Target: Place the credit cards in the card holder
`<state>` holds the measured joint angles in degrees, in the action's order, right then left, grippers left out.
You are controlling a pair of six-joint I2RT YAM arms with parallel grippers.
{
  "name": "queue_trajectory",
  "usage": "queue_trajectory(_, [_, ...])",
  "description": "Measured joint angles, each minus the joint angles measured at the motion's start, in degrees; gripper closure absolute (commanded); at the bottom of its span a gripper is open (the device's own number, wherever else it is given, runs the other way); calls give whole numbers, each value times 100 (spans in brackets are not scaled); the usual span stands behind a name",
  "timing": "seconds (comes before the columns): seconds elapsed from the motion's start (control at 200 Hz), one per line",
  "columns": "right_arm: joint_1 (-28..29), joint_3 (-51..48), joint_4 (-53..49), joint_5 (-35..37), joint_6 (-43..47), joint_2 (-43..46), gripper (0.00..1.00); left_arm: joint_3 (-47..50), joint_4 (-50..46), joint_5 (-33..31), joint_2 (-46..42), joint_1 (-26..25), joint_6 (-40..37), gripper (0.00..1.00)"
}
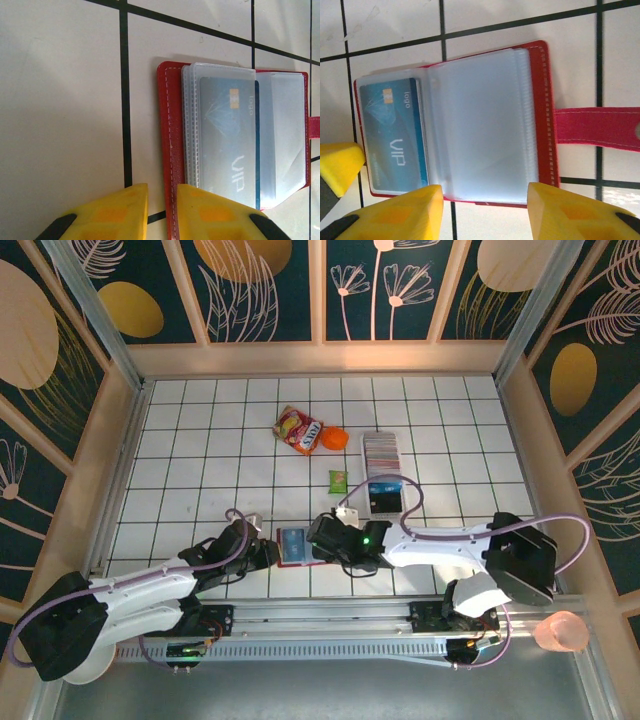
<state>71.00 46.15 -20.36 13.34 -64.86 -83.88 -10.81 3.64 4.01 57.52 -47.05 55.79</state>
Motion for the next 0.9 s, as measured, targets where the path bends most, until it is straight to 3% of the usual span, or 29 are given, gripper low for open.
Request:
queue_trajectory(0.235, [0,236,177,-142,44,-782,54,0,2,2,2,0,0,79])
queue_trajectory(0.901, [0,243,1436,-597,-4,-1049,53,15,101,15,96,0,2,85])
